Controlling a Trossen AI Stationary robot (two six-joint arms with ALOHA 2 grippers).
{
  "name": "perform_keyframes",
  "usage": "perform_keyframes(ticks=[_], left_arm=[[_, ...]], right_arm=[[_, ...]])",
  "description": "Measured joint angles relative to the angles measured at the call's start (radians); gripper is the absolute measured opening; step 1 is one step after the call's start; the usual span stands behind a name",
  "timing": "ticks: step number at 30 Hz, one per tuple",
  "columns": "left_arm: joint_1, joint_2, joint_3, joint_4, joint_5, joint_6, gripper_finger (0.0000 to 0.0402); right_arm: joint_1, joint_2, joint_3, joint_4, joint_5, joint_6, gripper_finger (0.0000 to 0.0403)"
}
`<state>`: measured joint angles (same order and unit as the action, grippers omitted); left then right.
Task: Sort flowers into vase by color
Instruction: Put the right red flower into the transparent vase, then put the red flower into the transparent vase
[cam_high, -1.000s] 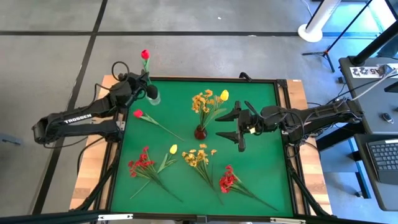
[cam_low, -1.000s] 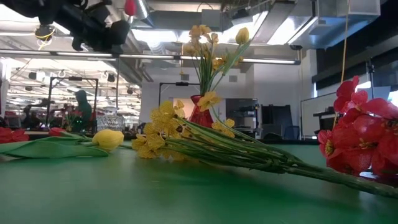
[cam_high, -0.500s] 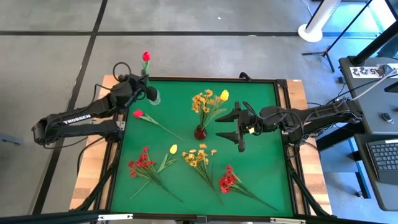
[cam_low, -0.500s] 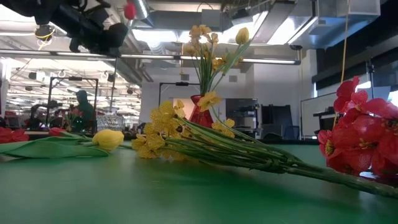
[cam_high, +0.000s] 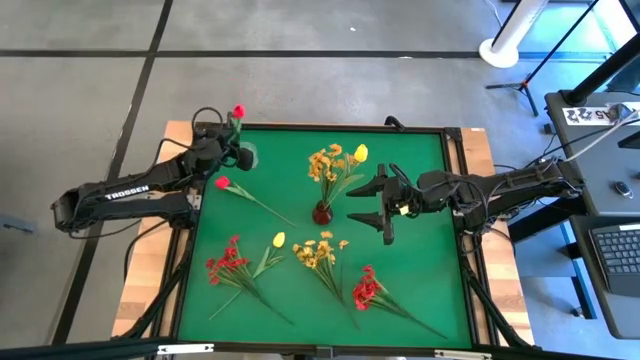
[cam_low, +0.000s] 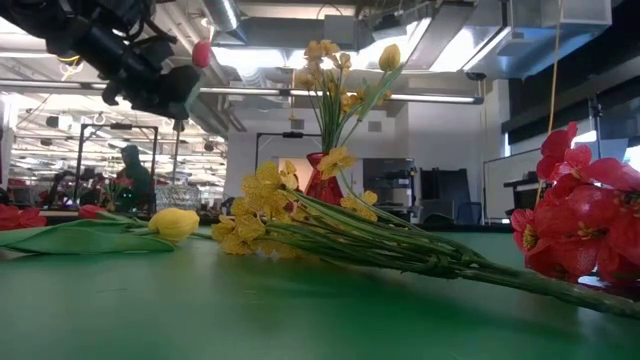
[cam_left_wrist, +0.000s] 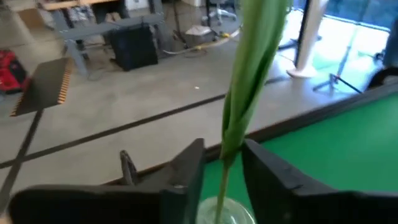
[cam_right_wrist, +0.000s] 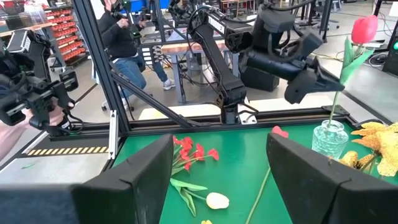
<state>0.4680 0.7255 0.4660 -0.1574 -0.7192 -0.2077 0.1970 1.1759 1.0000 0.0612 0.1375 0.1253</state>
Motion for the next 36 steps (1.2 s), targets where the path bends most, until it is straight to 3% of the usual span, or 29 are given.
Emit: perform_keyframes(ticks=[5,9,18,21,26,32,36], left_arm=[[-0.024,-0.008,0.034,-0.113,0.007,-0.007,0.0187],[-0.052,-0.008,0.101,-0.270,0.004,-0.069,0.0227],[-0.152,-0.008,0.302,-0.655,0.011,-0.224,0.0242],[-0.207,-0.009,0.345,-0.732,0.110,-0.288,0.0241],[-0.346,-0.007,0.292,-0.735,0.297,-0.372,0.0241],[-0.532,-0.002,0.132,-0.693,0.322,-0.445,0.0241],[-0.622,0.027,0.114,-0.603,0.321,-0.423,0.0241]], right_arm=[[0.000,0.000,0.000,-0.003,0.000,0.000,0.0257],[0.000,0.000,0.000,-0.010,0.000,0.000,0.0257],[0.000,0.000,0.000,-0.012,0.000,0.006,0.0257],[0.000,0.000,0.000,-0.012,0.000,0.014,0.0257],[0.000,0.000,0.000,-0.018,0.000,0.021,0.0257],[0.000,0.000,0.000,-0.044,0.000,0.025,0.0257],[0.000,0.000,0.000,-0.044,0.000,0.025,0.0257]])
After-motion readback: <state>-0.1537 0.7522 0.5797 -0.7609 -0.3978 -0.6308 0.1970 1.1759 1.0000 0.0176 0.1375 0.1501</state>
